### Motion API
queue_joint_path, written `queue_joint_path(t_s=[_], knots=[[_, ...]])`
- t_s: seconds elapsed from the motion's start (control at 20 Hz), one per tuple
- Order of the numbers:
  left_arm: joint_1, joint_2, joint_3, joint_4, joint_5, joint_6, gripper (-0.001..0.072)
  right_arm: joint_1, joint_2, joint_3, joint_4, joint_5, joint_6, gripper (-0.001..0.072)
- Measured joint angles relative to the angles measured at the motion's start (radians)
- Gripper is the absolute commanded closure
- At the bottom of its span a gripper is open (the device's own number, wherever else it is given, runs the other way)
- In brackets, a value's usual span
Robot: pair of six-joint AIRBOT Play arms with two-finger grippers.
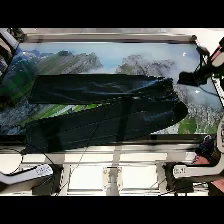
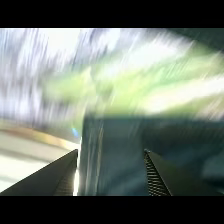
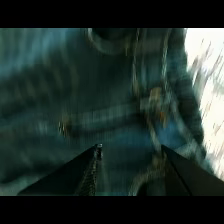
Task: Fold the clothes and pants, and hang the long-sleeved shirts on hangers.
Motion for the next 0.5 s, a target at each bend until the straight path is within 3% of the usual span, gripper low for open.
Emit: queue_joint_path(t_s=[0.15, 0.25, 0.5], knots=[[0.129, 0.125, -0.251, -0.004, 0.020, 0.066, 0.0235, 0.000, 0.089, -0.211, -0.002, -0.025, -0.040, 0.0292], [0.181, 0.169, -0.378, -0.006, 0.024, 0.166, 0.0235, 0.000, 0.128, -0.314, -0.001, -0.037, -0.058, 0.0293], [0.227, 0.204, -0.509, -0.006, 0.039, 0.358, 0.0235, 0.000, 0.190, -0.437, 0.000, -0.053, -0.090, 0.0293]])
